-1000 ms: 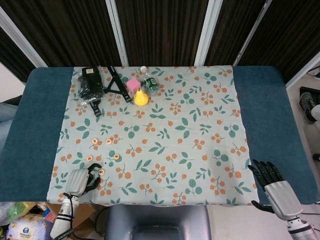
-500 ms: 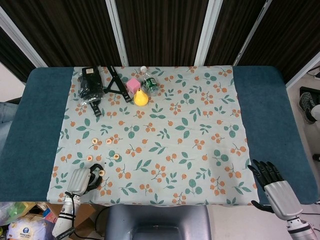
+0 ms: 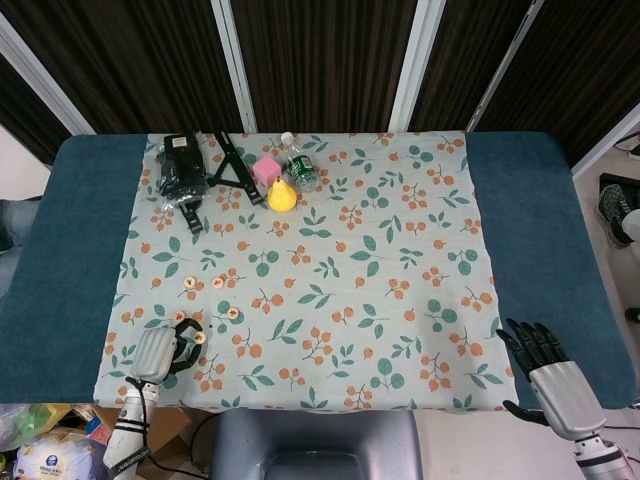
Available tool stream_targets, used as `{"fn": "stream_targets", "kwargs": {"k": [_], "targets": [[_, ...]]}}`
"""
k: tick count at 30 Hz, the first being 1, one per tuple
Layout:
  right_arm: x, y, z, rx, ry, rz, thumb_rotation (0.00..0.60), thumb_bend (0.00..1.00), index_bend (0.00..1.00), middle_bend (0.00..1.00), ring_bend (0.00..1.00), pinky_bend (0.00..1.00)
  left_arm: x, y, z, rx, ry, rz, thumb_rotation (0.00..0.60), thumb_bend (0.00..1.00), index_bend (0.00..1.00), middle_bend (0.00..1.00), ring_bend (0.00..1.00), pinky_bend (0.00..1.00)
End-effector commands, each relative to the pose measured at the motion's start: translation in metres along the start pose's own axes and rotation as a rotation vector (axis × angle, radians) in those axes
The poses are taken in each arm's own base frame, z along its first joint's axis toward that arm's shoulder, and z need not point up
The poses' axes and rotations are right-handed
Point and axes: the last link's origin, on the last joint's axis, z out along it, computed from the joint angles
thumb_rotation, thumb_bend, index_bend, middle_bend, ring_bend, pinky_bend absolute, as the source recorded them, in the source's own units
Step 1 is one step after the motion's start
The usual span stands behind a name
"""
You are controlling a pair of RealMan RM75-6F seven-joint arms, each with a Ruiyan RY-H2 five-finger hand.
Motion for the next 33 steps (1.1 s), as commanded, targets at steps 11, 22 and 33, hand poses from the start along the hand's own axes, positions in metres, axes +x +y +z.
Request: {"fn": "stream_targets", "kwargs": {"k": [11,22,33], "targets": [[-0.001,-0.001,0.001,-0.002,-0.004,-0.006,0.6,0.2,0.0,0.0,0.0,0.05,0.022,-0.023,0.025,0.108,0.042,0.02,0.6,0.42,0.48,1.0,1.0,1.0],[-0.001,-0.001,0.002,-0.006,-0.005,-0.008,0.6,0.2,0.0,0.0,0.0,0.05,0.019,-0.029,0.03,0.128,0.034,0.024,0.6,0.42,0.47,1.0,1.0,1.0],[-0.001,0.0,0.001,-0.006,-0.003,-0.005,0.6,0.2,0.0,0.0,0.0,0.05,0.014,-0.031,0.035,0.139,0.027,0.039,0.6,0.42,0.45,1.0,1.0,1.0]]}}
